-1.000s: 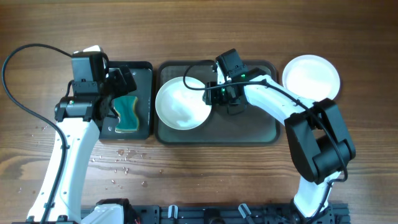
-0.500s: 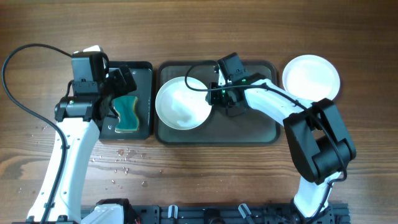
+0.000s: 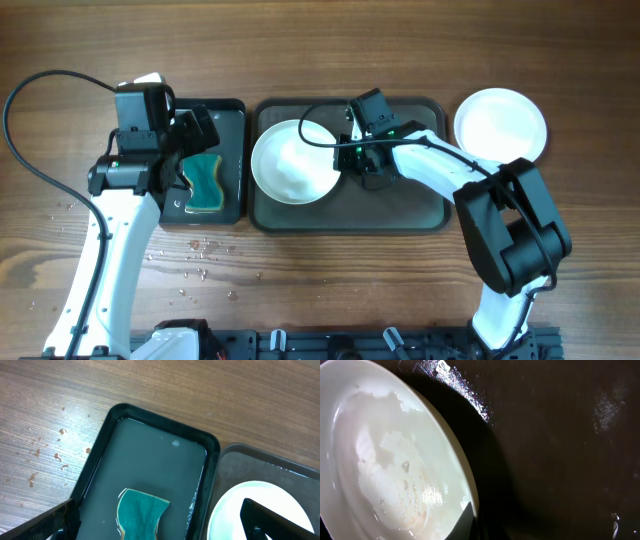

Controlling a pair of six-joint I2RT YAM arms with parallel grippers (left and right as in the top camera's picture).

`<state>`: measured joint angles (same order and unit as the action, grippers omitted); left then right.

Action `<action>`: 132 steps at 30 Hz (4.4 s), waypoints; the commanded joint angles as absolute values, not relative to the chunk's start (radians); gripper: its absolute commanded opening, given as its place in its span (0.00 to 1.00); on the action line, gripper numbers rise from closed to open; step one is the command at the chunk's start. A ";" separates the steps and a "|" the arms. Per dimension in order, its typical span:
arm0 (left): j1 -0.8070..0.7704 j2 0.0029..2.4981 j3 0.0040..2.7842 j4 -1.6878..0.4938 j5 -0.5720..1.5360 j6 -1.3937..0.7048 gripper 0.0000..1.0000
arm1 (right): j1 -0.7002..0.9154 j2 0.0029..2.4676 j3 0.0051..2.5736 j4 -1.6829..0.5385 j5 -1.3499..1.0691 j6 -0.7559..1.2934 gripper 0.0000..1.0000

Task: Clean dirty plates on tray and stack at the side
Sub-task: 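Release the sponge into the water tray and raise the left gripper, then lift the white plate by its rim with the right gripper, tilting it up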

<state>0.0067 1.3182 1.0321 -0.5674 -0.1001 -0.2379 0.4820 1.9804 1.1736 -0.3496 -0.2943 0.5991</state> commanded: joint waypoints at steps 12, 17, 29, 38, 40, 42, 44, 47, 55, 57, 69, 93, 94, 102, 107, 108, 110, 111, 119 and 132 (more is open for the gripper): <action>0.190 1.296 1.042 -0.471 -0.086 -0.421 1.00 | 0.485 2.006 1.155 -0.353 -0.285 0.605 0.04; 0.201 1.297 1.042 -0.513 -0.083 -0.420 1.00 | 0.485 2.006 1.155 -0.350 -0.285 0.614 0.04; 0.201 1.297 1.042 -0.533 -0.083 -0.421 1.00 | 0.461 1.840 1.189 -0.412 -0.319 0.577 0.04; 0.201 1.297 1.042 -0.533 -0.083 -0.420 1.00 | 0.461 1.702 1.189 -0.402 -0.393 0.580 0.04; 0.201 1.297 1.042 -0.533 -0.083 -0.421 1.00 | 0.461 1.702 1.189 -0.392 -0.417 0.580 0.04; 0.201 1.297 1.042 -0.533 -0.083 -0.421 1.00 | 0.462 1.702 1.189 -0.378 -0.453 0.579 0.04; 0.201 1.297 1.042 -0.533 -0.083 -0.421 1.00 | 0.462 1.702 1.189 -0.362 -0.497 0.580 0.04; 0.201 1.297 1.042 -0.533 -0.083 -0.421 1.00 | 0.462 1.702 1.189 -0.348 -0.545 0.599 0.04; 0.201 1.297 1.042 -0.533 -0.083 -0.421 1.00 | 0.463 1.702 1.187 -0.352 -0.551 0.655 0.04; 0.201 1.297 1.042 -0.533 -0.083 -0.421 1.00 | 0.466 1.702 1.187 -0.352 -0.531 0.654 0.04; 0.201 1.297 1.042 -0.533 -0.083 -0.421 1.00 | 0.628 1.702 1.185 -0.318 -0.016 0.654 0.04; 0.201 1.297 1.042 -0.533 -0.083 -0.421 1.00 | 0.872 1.933 1.185 0.289 0.426 0.506 0.04; 0.201 1.297 1.042 -0.533 -0.083 -0.421 1.00 | 0.872 1.940 1.185 0.306 0.440 0.490 0.04; 0.201 1.297 1.042 -0.533 -0.083 -0.420 1.00 | 0.875 1.990 1.186 0.493 0.480 0.216 0.05; 0.201 1.297 1.042 -0.533 -0.083 -0.421 1.00 | 0.878 2.003 1.186 0.593 0.519 0.038 0.05; 0.201 1.297 1.042 -0.533 -0.083 -0.421 1.00 | 0.878 2.005 1.186 0.614 0.518 -0.001 0.04; 0.201 1.297 1.042 -0.533 -0.083 -0.421 1.00 | 0.878 2.006 1.186 0.654 0.518 -0.065 0.04; 0.201 1.297 1.042 -0.533 -0.083 -0.420 1.00 | 0.878 2.006 1.186 0.679 0.518 -0.090 0.04; 0.201 1.297 1.042 -0.533 -0.083 -0.421 1.00 | 0.878 2.006 1.229 0.741 0.502 -0.158 0.05; 0.201 1.297 1.042 -0.533 -0.083 -0.421 1.00 | 0.879 2.007 1.338 0.757 0.460 -0.479 0.04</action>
<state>0.1978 1.3144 1.0321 -0.5343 -0.0849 -0.4065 0.8719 1.9934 1.2839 0.7387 0.4938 -0.3145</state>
